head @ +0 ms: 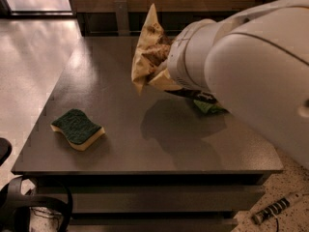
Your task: Move brown chip bag near sponge
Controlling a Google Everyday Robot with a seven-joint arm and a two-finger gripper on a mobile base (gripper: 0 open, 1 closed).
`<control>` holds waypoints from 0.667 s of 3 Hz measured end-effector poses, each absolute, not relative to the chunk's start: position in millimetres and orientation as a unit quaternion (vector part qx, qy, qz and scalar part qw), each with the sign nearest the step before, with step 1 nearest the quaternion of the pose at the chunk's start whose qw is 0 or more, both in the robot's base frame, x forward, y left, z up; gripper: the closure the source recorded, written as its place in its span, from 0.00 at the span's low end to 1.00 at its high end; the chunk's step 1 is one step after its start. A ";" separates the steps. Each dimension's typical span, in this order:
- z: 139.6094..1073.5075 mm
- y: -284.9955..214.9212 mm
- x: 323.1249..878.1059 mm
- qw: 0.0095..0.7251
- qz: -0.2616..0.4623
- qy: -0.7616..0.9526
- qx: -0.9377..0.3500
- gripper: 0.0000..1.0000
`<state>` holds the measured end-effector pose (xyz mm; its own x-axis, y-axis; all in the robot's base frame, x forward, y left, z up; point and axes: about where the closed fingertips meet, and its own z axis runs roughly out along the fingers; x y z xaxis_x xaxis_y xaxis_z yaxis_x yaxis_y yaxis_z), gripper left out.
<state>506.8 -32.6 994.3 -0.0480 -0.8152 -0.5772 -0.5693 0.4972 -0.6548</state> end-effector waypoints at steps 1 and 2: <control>988.4 -28.4 491.4 0.475 -0.117 0.731 -0.476 1.00; 999.6 -23.1 487.8 0.482 -0.118 0.726 -0.476 0.73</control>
Offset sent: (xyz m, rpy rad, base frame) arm -0.0137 0.0032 -0.0045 0.0066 0.0372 -0.0247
